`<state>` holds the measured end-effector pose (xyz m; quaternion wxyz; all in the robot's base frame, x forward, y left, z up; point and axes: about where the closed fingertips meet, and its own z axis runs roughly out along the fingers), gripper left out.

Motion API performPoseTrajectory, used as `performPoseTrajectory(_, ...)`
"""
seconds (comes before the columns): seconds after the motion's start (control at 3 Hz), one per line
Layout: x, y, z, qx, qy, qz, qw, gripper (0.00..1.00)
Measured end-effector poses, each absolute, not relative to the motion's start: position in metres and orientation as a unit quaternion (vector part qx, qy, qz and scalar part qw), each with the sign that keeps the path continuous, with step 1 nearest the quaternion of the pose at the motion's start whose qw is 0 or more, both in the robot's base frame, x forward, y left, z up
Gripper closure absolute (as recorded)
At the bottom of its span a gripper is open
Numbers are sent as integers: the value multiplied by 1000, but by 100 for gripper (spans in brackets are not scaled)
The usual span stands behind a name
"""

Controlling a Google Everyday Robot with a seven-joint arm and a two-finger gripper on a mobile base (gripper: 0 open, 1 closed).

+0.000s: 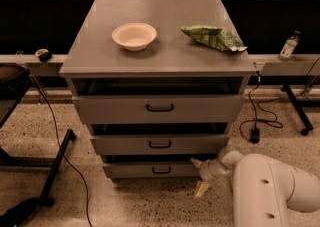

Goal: Open bottom drawer

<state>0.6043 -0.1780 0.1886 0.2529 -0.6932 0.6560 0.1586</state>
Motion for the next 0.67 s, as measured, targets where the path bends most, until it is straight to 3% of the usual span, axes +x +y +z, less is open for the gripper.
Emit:
performPoseTrajectory(0.33,602,-178,176,-694,659,160,243,7)
performPoseTrajectory(0.67,605,-177,176,-695,658,157,243,7)
